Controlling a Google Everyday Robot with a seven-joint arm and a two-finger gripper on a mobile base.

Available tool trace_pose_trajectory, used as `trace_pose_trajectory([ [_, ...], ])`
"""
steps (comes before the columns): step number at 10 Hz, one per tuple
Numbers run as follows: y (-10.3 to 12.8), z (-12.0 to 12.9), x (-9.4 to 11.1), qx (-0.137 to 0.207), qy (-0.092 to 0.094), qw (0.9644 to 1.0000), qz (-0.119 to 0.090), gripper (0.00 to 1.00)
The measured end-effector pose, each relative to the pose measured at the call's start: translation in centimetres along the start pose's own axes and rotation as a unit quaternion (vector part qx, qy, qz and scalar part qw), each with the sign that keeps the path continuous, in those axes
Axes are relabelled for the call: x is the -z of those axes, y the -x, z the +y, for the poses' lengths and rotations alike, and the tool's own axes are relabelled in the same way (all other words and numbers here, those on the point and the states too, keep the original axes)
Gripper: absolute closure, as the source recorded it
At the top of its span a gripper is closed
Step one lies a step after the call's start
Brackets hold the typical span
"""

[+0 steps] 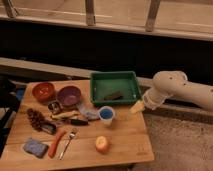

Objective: Place apple in purple bowl

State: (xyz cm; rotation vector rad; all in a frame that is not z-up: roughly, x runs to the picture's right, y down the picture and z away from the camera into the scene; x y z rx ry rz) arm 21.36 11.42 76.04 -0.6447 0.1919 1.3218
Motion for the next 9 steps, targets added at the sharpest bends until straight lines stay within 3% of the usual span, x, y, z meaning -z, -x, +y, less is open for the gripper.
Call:
trace_pose_trajectory([
  [4, -0.1, 0.0, 0.0, 0.005, -0.005, 1.0, 0.003, 0.2],
  [7, 0.5, 3.1, -0.7, 0.052, -0.01, 0.9985, 0.016, 0.2],
  [9, -0.6, 5.4, -1.3, 0.084, -0.006, 0.9961, 0.026, 0.2],
])
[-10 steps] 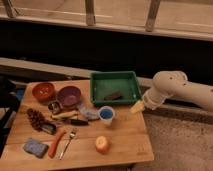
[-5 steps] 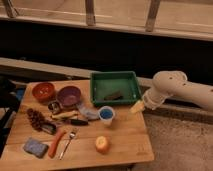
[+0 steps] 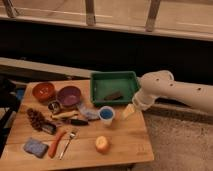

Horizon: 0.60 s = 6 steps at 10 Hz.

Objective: Place apple in purple bowl

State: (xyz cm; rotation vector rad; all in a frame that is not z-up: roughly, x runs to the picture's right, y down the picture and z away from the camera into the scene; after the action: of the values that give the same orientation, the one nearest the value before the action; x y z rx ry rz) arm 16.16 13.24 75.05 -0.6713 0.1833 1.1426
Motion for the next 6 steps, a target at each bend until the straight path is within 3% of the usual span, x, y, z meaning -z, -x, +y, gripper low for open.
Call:
trace_pose_trajectory([
  [5, -3.1, 6.0, -2.5, 0.068, 0.01, 0.9971, 0.034, 0.2],
  [6, -4.0, 7.9, -2.8, 0.105, 0.02, 0.993, 0.05, 0.2],
])
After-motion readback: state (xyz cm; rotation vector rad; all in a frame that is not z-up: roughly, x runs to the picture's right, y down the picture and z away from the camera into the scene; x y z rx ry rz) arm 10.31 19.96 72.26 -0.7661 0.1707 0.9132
